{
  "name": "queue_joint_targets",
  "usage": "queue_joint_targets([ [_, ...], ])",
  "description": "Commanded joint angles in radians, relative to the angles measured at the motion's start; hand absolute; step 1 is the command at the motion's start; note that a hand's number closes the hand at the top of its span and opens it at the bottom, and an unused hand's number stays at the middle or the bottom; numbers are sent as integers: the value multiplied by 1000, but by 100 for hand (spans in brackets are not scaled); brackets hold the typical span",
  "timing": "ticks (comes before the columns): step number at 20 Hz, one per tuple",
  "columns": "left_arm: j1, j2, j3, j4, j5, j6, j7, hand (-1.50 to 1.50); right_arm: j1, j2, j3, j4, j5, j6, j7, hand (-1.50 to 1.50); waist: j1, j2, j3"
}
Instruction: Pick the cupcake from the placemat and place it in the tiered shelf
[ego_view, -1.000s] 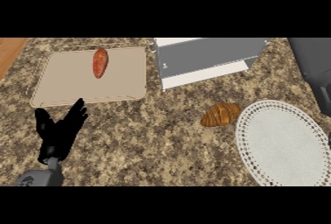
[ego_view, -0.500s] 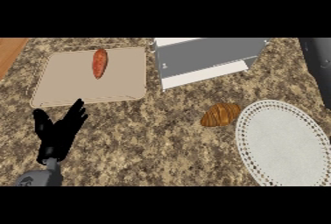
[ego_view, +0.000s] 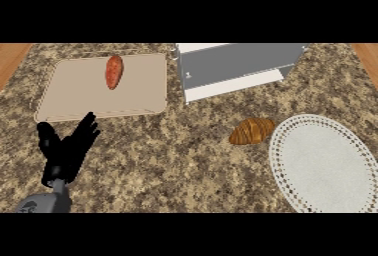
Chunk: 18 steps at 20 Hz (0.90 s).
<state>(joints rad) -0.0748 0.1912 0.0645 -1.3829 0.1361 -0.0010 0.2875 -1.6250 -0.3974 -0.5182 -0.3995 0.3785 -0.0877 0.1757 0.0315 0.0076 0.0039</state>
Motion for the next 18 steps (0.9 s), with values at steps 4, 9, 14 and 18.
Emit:
queue_joint_targets([
  [4,11,-9,-1,40,-13,7,-2,0,19,-135,-38,9,4,-127,31,-150,-6,5,-5],
  [9,-29,-2,3,32,-6,6,43,0,87,-263,-115,37,-61,-76,-2,-150,-8,8,-3],
  [14,-6,-15,-2,48,-19,4,-5,0,142,-369,-141,94,-94,53,-31,-150,5,15,-3],
  [18,-5,-14,4,20,-5,0,25,0,164,-446,-160,94,-128,140,-41,-150,-1,7,-3],
])
